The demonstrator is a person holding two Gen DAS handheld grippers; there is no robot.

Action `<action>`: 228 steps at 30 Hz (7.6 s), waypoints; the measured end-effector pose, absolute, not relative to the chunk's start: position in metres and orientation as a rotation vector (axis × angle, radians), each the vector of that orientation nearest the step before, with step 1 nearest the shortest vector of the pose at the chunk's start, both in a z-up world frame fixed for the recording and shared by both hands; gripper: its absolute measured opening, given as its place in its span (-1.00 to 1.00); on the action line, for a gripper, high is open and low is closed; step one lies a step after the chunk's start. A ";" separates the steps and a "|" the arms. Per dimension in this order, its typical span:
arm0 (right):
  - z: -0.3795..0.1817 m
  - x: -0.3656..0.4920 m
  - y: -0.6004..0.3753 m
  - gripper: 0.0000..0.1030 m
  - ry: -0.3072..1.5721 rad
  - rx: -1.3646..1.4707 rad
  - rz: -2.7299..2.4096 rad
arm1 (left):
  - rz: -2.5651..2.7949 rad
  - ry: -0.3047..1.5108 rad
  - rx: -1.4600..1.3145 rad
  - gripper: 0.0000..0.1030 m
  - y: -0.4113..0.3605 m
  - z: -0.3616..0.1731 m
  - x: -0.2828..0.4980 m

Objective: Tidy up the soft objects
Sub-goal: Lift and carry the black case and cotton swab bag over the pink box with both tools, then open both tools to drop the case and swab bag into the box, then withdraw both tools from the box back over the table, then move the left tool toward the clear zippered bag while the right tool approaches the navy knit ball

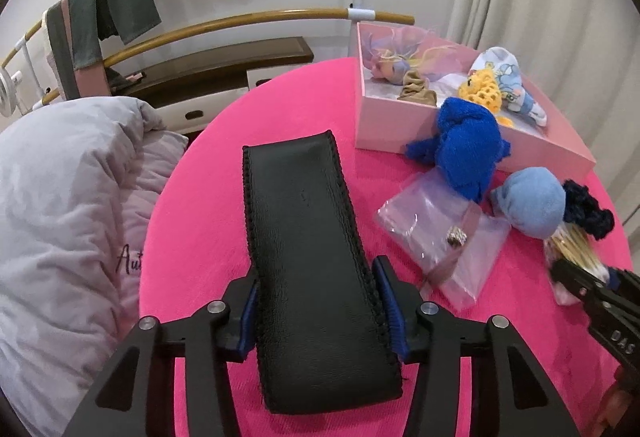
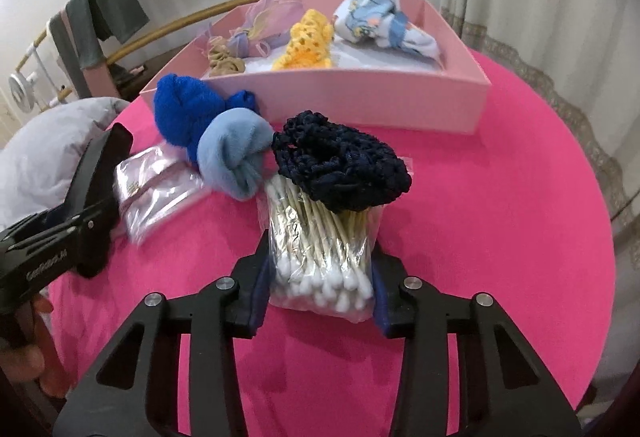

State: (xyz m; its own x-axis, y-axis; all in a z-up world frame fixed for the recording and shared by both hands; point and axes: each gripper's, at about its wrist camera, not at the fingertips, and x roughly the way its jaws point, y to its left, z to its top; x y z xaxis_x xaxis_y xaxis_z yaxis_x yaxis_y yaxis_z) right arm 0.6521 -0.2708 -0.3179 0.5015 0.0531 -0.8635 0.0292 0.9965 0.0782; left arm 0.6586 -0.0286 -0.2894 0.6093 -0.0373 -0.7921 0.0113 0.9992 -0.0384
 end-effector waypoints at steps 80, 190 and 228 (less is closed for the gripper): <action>-0.167 0.666 -0.296 -0.26 0.760 0.184 0.123 | -0.189 0.644 0.032 -0.08 -0.072 -0.123 0.614; -0.133 0.532 -0.258 1.00 0.590 0.032 -0.066 | -0.046 0.573 -0.041 1.00 -0.059 -0.149 0.532; -0.150 0.534 -0.268 1.00 0.647 0.061 -0.081 | -0.053 0.617 -0.042 1.00 -0.060 -0.158 0.541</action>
State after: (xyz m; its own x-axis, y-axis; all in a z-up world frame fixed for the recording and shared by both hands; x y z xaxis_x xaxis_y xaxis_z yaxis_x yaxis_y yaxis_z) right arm 0.5342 -0.2682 -0.1500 0.7947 -0.0565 -0.6044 0.0945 0.9950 0.0313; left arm 0.5414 -0.0595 -0.1584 0.8142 -0.0625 -0.5772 0.0371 0.9978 -0.0556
